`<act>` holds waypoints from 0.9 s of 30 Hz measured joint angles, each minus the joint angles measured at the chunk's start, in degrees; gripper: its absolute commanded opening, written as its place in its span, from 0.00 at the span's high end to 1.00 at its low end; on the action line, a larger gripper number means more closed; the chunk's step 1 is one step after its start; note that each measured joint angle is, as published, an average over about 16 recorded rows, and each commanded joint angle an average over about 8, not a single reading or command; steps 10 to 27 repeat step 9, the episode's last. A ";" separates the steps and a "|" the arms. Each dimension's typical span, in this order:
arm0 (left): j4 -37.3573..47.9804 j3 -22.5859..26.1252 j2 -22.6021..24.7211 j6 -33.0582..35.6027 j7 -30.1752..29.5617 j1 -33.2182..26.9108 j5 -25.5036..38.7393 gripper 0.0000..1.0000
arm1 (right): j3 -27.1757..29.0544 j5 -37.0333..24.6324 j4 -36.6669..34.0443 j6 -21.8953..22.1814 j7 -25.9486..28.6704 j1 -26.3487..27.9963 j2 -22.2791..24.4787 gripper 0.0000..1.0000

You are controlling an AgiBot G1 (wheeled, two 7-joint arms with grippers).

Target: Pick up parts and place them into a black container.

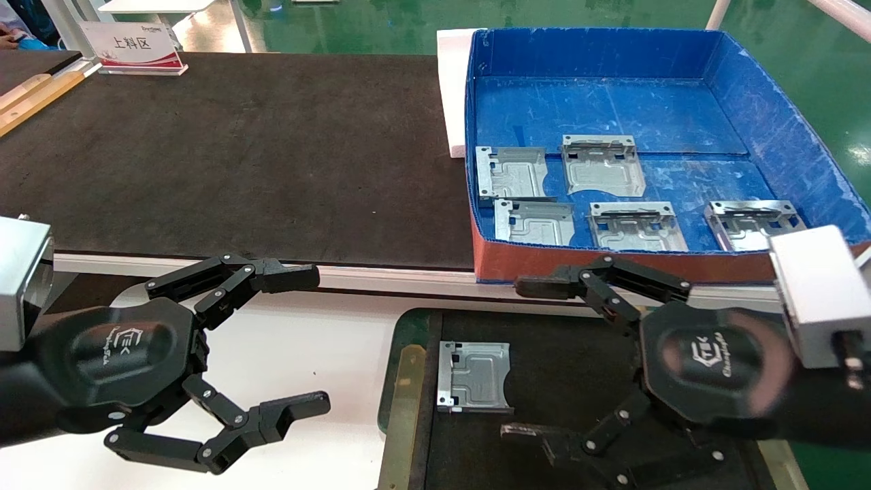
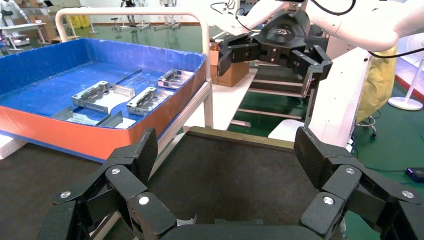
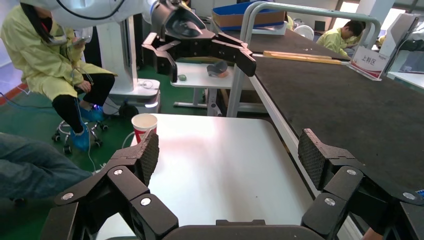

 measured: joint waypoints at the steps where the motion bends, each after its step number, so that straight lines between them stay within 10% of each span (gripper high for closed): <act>1: 0.00 0.00 0.00 0.00 0.00 0.00 0.00 0.00 | 0.47 0.04 0.47 0.10 0.46 -0.39 0.15 0.00; 27: 0.00 0.00 0.00 0.00 0.00 0.00 0.00 0.00 | 2.57 0.22 2.60 0.56 2.55 -2.13 0.80 0.00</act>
